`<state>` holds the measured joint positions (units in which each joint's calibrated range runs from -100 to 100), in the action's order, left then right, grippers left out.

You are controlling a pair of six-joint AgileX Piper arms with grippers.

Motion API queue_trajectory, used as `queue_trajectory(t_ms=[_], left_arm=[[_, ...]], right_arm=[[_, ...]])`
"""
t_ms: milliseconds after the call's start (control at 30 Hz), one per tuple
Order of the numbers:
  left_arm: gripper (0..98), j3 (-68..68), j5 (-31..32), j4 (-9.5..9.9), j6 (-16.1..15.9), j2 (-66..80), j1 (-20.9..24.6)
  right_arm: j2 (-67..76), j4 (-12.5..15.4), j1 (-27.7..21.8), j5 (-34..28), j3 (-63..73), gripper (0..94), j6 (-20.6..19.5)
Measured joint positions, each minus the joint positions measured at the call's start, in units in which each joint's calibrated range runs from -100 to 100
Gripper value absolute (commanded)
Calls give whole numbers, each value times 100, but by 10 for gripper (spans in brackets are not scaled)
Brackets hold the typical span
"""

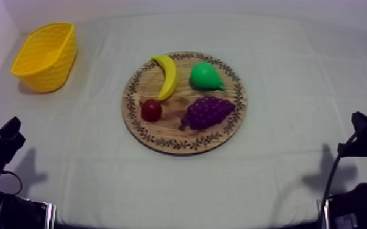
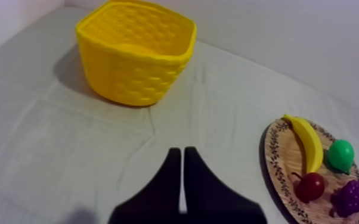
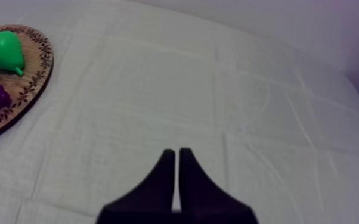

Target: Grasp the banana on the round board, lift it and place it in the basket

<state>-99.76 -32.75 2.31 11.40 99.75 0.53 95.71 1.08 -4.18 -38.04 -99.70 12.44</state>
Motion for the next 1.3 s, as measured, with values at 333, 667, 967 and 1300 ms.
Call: queue_trajectory(t_ms=[333, 667, 967, 1300], left_arm=[[14, 0, 280, 5, -772, 0, -216], [2, 0, 280, 39, -1123, 0, -216], [0, 473, -122, 323, -868, 18, -394], [0, 2144, -22, 470, -930, -1247, -546]], right_arm=[[0, 0, 0, 0, 0, 6, 4], [0, 0, 0, 6, 0, 6, -1], [0, 0, 0, 6, 0, 6, -1], [0, 0, 0, 6, 0, 6, -1]])
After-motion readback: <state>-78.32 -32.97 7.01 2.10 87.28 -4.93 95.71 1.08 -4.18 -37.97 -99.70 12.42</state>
